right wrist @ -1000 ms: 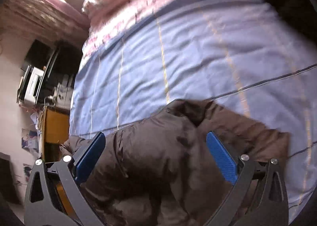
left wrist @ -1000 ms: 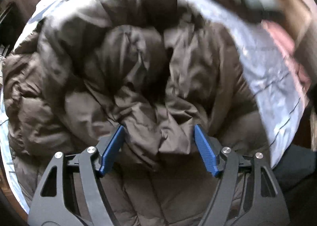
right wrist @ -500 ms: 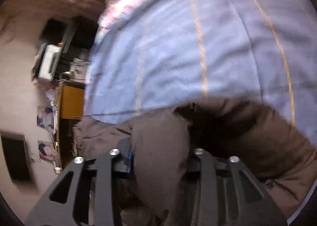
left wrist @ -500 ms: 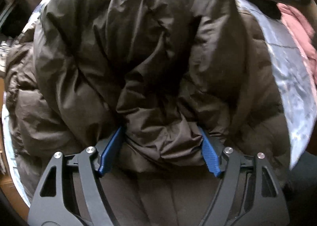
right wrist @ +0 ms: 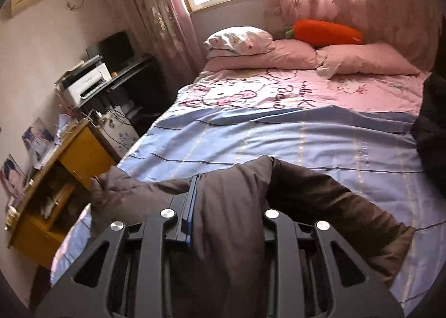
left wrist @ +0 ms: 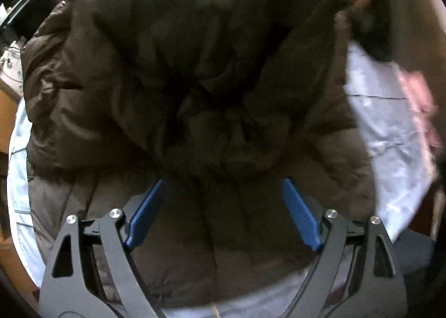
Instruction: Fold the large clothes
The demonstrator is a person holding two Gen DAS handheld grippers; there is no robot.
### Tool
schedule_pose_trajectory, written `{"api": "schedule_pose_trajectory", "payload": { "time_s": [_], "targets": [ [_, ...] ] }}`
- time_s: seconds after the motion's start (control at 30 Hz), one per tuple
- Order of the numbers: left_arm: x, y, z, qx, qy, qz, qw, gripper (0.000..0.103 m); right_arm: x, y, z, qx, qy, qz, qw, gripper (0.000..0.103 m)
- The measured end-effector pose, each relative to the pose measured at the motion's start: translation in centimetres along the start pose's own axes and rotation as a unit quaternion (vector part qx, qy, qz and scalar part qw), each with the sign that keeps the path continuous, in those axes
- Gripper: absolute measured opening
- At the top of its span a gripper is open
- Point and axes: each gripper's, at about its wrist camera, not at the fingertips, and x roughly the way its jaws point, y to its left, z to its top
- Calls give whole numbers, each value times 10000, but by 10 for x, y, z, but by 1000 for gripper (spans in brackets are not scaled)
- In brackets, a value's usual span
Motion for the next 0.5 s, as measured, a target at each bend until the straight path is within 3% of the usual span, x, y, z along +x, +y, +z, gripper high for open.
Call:
{"api": "schedule_pose_trajectory", "payload": {
  "time_s": [0.03, 0.13, 0.2, 0.27, 0.37, 0.5],
  "targets": [
    [-22, 8, 3, -22, -369, -115, 9992, 87, -5, 0, -3, -16, -70, -56, 10000, 28],
    [-67, 47, 11, -386, -1287, 319, 9904, 90, -30, 26, -22, -692, -431, -394, 9959, 28],
    [-97, 87, 15, -1116, -1775, 396, 9770, 91, -49, 50, -39, -1315, -630, -555, 9877, 28],
    [-121, 132, 12, -2003, -2168, 55, 9554, 92, -79, 79, -68, -2060, -840, -651, 9728, 28],
    [-134, 166, 0, -2872, -2386, -407, 9268, 95, -118, 106, -112, -2877, -894, -683, 9511, 28],
    [-144, 189, -6, -3068, -2321, -510, 9216, 95, -155, 127, -175, -3939, -487, -699, 9152, 28]
  ]
}}
